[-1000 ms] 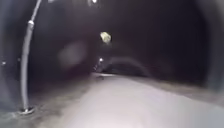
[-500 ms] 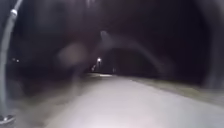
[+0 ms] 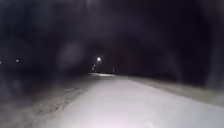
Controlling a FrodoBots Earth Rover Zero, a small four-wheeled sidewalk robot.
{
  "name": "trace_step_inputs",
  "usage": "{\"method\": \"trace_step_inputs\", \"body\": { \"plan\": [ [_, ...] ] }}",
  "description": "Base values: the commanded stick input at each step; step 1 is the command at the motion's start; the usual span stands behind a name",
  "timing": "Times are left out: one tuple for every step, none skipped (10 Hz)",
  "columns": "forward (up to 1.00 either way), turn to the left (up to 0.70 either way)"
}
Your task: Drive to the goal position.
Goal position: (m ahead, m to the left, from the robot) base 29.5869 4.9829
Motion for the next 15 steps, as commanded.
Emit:
{"method": "trace_step_inputs", "body": {
  "plan": [
    [0.70,0.00],
    [0.70,0.00],
    [0.70,0.00],
    [0.70,0.00],
    [0.70,0.00],
    [0.70,0.00],
    [0.70,0.00],
    [0.70,0.00],
    [0.70,0.00],
    [0.70,0.00],
    [0.70,0.00],
    [0.70,0.00],
    [0.70,0.00],
    [0.70,0.00],
    [0.70,0.00]
  ]
}}
